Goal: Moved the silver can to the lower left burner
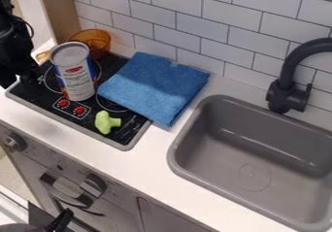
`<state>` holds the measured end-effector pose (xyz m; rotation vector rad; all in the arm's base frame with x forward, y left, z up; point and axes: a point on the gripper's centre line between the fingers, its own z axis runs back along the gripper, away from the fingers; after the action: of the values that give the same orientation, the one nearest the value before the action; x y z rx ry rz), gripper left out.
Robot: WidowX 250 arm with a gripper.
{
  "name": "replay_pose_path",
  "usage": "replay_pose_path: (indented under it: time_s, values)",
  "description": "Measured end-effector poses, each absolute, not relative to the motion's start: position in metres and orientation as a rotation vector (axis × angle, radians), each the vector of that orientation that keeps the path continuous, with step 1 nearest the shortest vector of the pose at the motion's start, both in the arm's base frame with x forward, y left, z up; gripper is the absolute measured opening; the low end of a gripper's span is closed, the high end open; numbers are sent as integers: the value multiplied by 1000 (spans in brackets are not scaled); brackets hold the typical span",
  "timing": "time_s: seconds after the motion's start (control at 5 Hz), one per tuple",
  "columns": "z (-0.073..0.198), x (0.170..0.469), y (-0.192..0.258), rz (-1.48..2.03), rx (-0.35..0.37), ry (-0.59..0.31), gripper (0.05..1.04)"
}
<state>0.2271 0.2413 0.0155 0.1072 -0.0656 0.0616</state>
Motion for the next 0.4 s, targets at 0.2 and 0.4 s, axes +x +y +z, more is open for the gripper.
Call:
replay_pose_path:
  time_s: [0.2, 0.4]
  values:
    - [5, 224, 238, 54, 86, -41, 1001]
    - [4, 234, 236, -45, 131, -37, 1001]
